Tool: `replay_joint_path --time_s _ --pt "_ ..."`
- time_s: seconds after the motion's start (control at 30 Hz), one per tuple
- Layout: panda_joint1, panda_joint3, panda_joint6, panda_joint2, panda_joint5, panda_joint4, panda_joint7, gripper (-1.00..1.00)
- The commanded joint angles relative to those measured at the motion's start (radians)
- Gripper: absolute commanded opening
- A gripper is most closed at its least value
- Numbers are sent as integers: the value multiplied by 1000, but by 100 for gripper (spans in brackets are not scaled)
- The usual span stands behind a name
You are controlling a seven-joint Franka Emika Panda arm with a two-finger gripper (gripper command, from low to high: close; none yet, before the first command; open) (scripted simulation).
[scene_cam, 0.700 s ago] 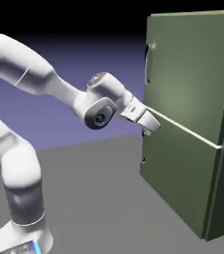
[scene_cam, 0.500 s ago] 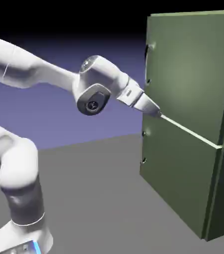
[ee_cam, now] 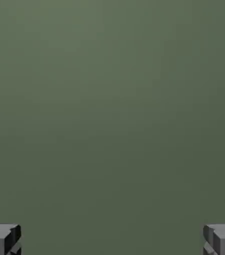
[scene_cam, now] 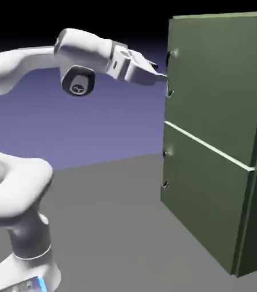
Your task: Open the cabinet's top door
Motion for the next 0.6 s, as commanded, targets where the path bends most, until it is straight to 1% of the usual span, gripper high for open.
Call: replay_joint_path --time_s 0.0,0.57 --pt "-25 23 -10 -24 44 9 -14 0" --pt "-452 407 -177 -424 783 170 -245 0"
